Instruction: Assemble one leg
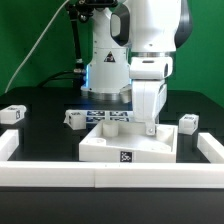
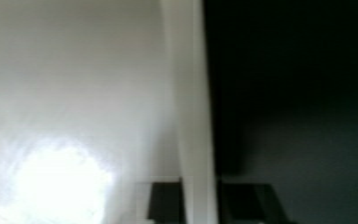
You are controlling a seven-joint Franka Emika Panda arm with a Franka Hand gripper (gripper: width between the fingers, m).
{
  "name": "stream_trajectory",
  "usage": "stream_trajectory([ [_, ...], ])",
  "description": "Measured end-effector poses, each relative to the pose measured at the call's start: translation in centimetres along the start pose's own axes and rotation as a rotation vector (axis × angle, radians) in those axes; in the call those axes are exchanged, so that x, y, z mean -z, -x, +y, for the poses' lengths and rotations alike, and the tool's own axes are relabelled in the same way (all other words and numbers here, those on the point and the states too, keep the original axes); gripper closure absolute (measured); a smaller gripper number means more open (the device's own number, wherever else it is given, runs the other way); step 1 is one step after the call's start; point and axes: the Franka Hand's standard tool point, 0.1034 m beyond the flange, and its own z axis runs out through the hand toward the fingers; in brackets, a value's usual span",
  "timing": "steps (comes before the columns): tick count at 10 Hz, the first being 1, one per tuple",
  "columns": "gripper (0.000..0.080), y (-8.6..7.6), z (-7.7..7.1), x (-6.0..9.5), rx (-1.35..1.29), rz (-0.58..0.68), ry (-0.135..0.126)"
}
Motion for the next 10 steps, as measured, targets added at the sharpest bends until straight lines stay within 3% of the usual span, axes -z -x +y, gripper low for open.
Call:
stream_trajectory([
  [7, 0.0741, 0.02, 0.0, -0.01, 0.001, -0.001, -0.001],
  [8, 0.0741, 0.01, 0.21, 0.05, 0.061, -0.024, -0.026],
  [10, 0.0741, -0.34, 0.81, -0.02, 0.141, -0.032, -0.036],
])
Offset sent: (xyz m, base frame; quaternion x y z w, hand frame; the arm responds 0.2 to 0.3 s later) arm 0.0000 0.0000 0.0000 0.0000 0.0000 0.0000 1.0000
